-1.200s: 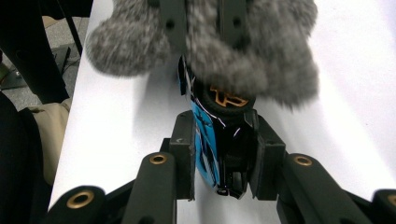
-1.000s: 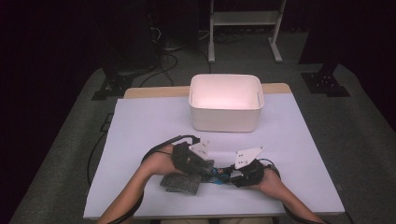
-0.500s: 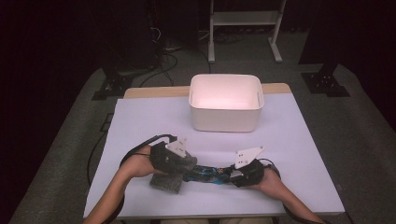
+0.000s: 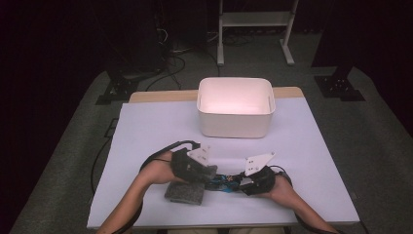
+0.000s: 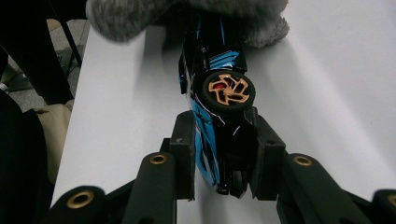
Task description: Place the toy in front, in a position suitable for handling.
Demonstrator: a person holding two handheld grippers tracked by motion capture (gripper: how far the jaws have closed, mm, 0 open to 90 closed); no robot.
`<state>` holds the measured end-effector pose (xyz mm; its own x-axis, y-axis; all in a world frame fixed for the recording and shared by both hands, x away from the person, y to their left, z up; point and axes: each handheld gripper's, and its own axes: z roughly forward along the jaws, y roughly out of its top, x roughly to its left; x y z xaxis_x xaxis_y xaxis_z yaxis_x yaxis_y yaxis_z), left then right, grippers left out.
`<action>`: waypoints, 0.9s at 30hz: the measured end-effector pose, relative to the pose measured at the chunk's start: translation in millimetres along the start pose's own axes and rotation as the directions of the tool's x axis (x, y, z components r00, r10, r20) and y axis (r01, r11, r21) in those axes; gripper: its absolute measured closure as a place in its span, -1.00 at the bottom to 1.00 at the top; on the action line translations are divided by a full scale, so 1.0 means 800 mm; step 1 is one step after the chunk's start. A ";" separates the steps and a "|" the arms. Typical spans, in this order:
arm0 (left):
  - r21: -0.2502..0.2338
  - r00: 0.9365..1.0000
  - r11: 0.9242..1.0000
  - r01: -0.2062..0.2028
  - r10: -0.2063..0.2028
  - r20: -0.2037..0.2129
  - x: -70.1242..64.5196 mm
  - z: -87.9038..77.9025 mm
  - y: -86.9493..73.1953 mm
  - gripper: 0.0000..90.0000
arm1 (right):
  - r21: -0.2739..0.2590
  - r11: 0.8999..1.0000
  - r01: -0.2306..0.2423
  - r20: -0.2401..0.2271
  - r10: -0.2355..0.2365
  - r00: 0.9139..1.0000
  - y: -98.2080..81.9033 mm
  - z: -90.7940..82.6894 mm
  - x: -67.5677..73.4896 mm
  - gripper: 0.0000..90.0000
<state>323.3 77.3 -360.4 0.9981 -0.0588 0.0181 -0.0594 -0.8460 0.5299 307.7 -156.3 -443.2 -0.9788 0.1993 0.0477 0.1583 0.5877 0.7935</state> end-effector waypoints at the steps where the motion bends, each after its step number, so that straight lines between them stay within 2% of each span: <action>1: 0.002 1.000 1.000 -0.011 0.011 0.004 0.001 0.005 0.008 0.74 | -0.001 1.000 0.001 0.000 -0.001 1.000 0.000 0.000 0.000 0.48; 6: 0.001 0.997 0.998 -0.070 0.070 0.037 0.005 0.026 0.044 0.74 | -0.003 1.000 0.002 0.000 -0.002 1.000 0.000 0.000 0.000 0.48; 9: 0.009 0.996 0.997 -0.079 0.079 0.050 0.006 0.034 0.054 0.74 | -0.003 1.000 0.001 -0.002 -0.001 1.000 -0.001 0.000 0.000 0.48; 11: 0.013 0.996 0.997 -0.075 0.074 0.056 0.007 0.037 0.055 0.74 | -0.001 1.000 0.003 -0.001 -0.003 1.000 -0.001 0.001 0.000 0.48; 17: 0.015 0.998 0.999 -0.046 0.045 0.043 0.009 0.029 0.037 0.74 | 0.002 1.000 0.013 0.004 -0.013 1.000 0.000 0.001 0.000 0.48; 20: 0.030 0.999 0.999 -0.019 0.018 0.029 0.009 0.019 0.020 0.73 | 0.004 1.000 0.013 0.005 -0.013 1.000 0.000 0.001 0.001 0.48; 27: 0.013 0.998 0.998 0.058 -0.058 0.001 0.007 -0.008 -0.021 0.73 | 0.003 1.000 0.007 0.000 -0.007 1.000 0.000 0.001 0.000 0.48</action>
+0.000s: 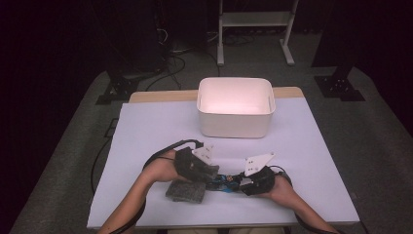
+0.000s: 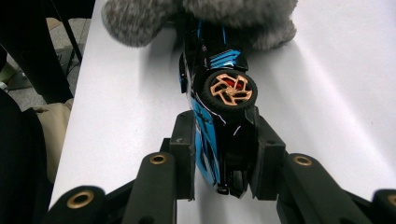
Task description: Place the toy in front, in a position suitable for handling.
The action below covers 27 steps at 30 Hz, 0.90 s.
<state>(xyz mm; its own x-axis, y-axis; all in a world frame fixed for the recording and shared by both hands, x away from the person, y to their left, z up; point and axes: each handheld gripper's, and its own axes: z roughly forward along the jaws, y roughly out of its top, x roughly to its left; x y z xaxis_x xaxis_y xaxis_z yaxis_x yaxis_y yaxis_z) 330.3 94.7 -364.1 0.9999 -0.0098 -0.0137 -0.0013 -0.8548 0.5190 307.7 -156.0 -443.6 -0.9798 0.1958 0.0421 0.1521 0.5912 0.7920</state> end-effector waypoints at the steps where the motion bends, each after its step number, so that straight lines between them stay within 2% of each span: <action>1: -0.001 1.000 1.000 0.004 -0.004 -0.002 0.000 -0.003 -0.004 0.73 | -0.001 1.000 0.000 0.001 0.000 1.000 0.000 0.000 0.000 0.48; 12: 0.001 0.998 0.998 0.057 -0.057 -0.028 0.000 -0.019 -0.032 0.72 | -0.001 1.000 0.000 -0.001 0.000 1.000 0.000 0.000 0.000 0.48; 15: 0.020 0.997 0.998 0.066 -0.065 -0.040 0.001 -0.021 -0.038 0.72 | 0.000 1.000 0.001 -0.002 -0.001 1.000 0.000 0.000 -0.001 0.48; 20: 0.000 0.997 0.997 0.076 -0.076 -0.025 0.002 -0.019 -0.044 0.72 | 0.000 1.000 0.000 -0.005 0.000 1.000 0.000 0.000 -0.001 0.48; 23: -0.004 0.996 0.997 0.081 -0.081 -0.022 0.001 -0.019 -0.045 0.72 | 0.000 1.000 -0.015 -0.013 0.015 1.000 0.000 0.001 -0.002 0.45; 27: -0.006 0.997 0.997 0.078 -0.078 -0.013 0.000 -0.019 -0.044 0.72 | 0.021 1.000 -0.022 -0.018 0.023 1.000 0.001 0.007 -0.002 0.29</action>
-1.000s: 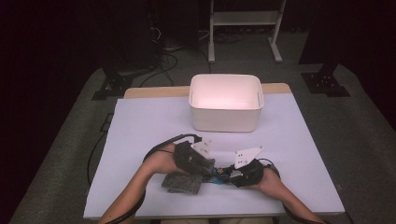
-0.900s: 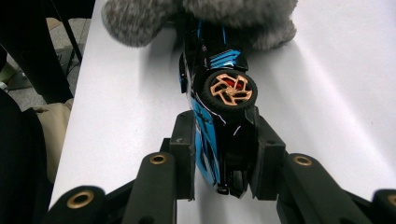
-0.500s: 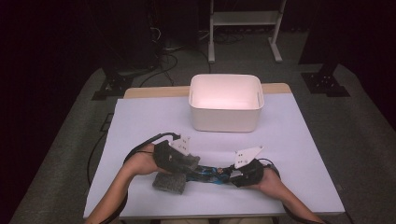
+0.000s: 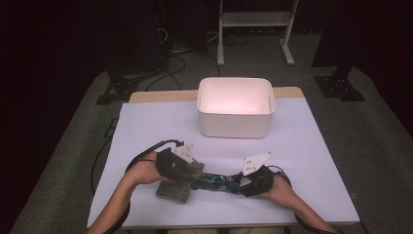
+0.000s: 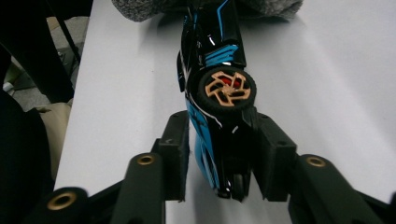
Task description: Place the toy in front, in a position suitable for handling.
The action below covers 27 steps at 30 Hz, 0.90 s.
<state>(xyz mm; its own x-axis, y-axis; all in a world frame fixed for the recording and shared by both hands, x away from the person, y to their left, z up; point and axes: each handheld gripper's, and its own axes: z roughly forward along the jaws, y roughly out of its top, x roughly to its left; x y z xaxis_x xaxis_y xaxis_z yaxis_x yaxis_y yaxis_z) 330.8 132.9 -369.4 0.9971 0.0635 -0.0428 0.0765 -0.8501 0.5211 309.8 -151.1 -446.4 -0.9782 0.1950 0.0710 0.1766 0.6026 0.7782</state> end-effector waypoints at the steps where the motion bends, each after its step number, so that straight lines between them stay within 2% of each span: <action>1: -0.003 1.000 1.000 0.002 -0.002 0.001 0.000 0.000 0.000 0.72 | -0.004 1.000 -0.001 -0.006 0.001 1.000 0.001 0.001 0.000 0.23; 6: -0.002 1.000 1.000 0.001 -0.001 0.003 0.000 0.004 0.001 0.71 | -0.003 1.000 -0.018 -0.027 0.018 0.999 0.010 0.006 -0.002 0.08; 12: -0.001 1.000 1.000 0.003 -0.003 0.009 0.000 0.004 0.002 0.71 | 0.014 1.000 -0.015 -0.025 0.016 1.000 0.019 0.016 -0.003 0.05; 16: -0.010 1.000 1.000 0.009 -0.009 0.019 0.002 0.005 0.002 0.71 | 0.017 1.000 -0.012 -0.048 0.013 0.999 0.028 0.025 -0.007 0.01; 19: -0.013 1.000 1.000 0.010 -0.010 0.020 0.002 0.005 0.002 0.71 | 0.030 0.999 -0.014 -0.067 0.016 0.998 0.034 0.032 -0.008 0.07; 20: -0.013 1.000 1.000 0.009 -0.009 0.021 0.003 0.005 0.002 0.71 | 0.039 0.999 -0.010 -0.080 0.013 0.997 0.035 0.035 -0.009 0.19; 23: -0.018 1.000 1.000 0.013 -0.013 0.021 0.003 0.006 0.002 0.71 | 0.040 0.999 -0.002 -0.101 0.006 0.995 0.036 0.035 -0.010 0.21; 27: -0.014 1.000 1.000 0.011 -0.010 0.027 0.005 0.006 0.004 0.71 | -0.003 1.000 -0.011 -0.150 0.011 0.989 0.039 0.023 -0.021 0.29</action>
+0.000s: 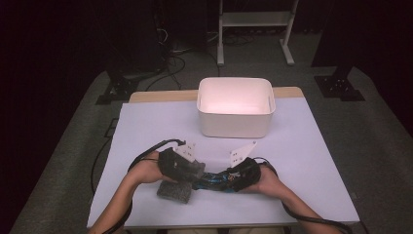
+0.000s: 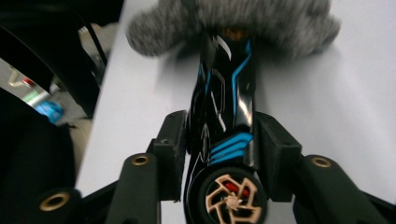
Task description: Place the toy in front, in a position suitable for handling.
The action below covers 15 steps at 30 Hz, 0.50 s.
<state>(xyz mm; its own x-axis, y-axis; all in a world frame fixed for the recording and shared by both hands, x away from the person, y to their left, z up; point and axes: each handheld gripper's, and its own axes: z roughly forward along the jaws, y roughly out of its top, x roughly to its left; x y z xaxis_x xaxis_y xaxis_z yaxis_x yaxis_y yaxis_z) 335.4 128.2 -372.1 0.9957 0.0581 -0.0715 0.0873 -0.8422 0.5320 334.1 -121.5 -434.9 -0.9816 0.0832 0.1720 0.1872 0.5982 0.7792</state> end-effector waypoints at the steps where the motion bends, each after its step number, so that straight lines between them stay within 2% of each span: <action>1: -0.007 1.000 1.000 0.003 -0.003 -0.005 0.001 0.000 0.001 0.71 | -0.014 1.000 0.001 -0.001 -0.001 1.000 0.002 -0.005 -0.002 0.35; 2: -0.008 1.000 1.000 0.010 -0.010 -0.007 0.002 0.001 0.002 0.71 | -0.016 1.000 0.026 0.015 -0.025 1.000 0.004 -0.010 -0.002 0.36; 6: -0.011 1.000 1.000 0.012 -0.012 0.007 0.004 0.003 0.004 0.71 | -0.001 1.000 0.007 0.016 -0.007 1.000 0.005 -0.015 -0.004 0.33; 8: -0.014 1.000 1.000 0.012 -0.012 0.014 0.004 0.003 0.004 0.71 | 0.017 1.000 -0.013 0.000 0.013 1.000 0.003 -0.012 -0.005 0.08; 10: -0.012 1.000 1.000 0.009 -0.009 0.016 0.003 0.003 0.004 0.71 | 0.047 0.999 0.000 0.017 -0.001 1.000 0.000 -0.005 -0.002 0.05; 13: -0.010 1.000 1.000 0.012 -0.012 0.019 0.003 0.003 0.004 0.71 | 0.084 0.996 0.016 0.036 -0.019 0.999 -0.004 0.009 0.003 0.06; 15: -0.012 1.000 1.000 0.014 -0.013 0.017 0.002 0.004 0.003 0.71 | 0.111 0.994 0.026 0.052 -0.032 0.998 -0.006 0.018 0.006 0.21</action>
<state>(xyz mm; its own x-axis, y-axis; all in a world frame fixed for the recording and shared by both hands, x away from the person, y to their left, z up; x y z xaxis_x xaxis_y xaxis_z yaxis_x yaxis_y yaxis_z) 336.9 124.5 -373.2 0.9938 0.0601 -0.0932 0.1012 -0.8350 0.5408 328.1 -112.6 -446.5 -0.9877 0.1052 0.1160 0.1565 0.6847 0.7119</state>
